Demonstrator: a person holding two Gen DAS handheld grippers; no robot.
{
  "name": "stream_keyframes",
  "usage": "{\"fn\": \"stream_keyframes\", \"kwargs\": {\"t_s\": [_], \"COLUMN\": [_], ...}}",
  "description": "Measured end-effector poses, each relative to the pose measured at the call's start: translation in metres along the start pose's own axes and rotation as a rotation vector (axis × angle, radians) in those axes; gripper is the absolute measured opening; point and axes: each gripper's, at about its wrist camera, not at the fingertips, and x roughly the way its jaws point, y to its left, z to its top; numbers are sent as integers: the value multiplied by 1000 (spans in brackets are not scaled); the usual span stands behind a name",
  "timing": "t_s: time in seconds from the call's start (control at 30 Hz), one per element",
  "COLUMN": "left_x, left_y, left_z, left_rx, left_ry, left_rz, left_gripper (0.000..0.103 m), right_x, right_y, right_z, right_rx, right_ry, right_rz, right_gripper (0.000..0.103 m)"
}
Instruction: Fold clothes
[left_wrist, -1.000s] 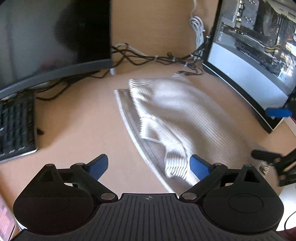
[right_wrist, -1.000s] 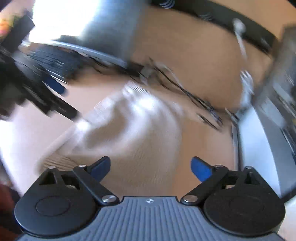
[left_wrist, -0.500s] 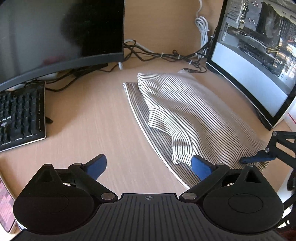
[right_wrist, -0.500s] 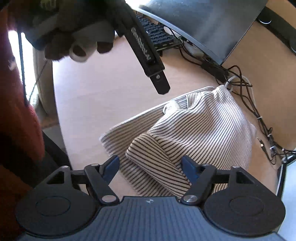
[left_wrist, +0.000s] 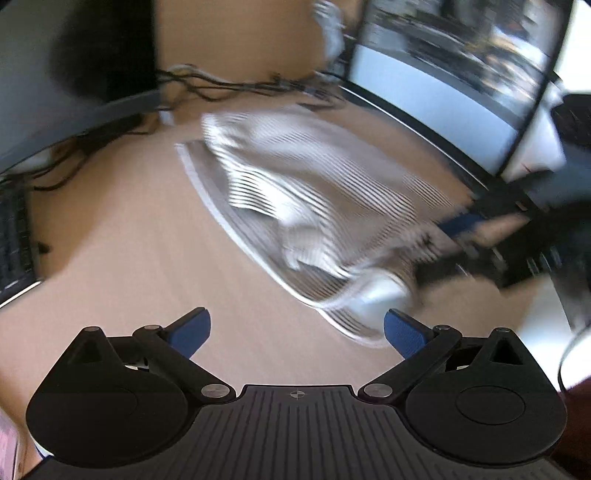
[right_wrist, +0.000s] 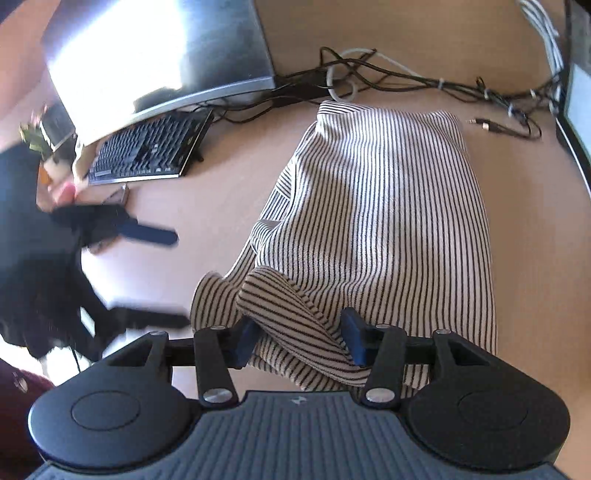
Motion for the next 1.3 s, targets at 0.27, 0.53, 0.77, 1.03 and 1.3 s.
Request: {"fn": "stream_keyframes", "kwargs": {"t_s": [0.27, 0.53, 0.77, 1.03, 1.3], "left_x": [28, 28, 27, 24, -6], "left_y": [-30, -11, -11, -4, 38], "left_z": [2, 20, 25, 29, 37], "left_rx": [143, -14, -30, -95, -215], "left_ry": [41, 42, 42, 16, -88], "left_rz": [61, 31, 26, 5, -87], "left_gripper": [103, 103, 103, 103, 103], "right_x": [1, 2, 23, 39, 11], "right_y": [45, 58, 68, 72, 82], "right_z": [-15, -51, -62, -53, -56], "right_rx": [-304, -563, -719, -804, -1053], "right_ry": [-39, -89, -92, -72, 53], "right_rz": [-115, -305, -437, -538, -548], "right_gripper": [65, 78, 82, 53, 22]}}
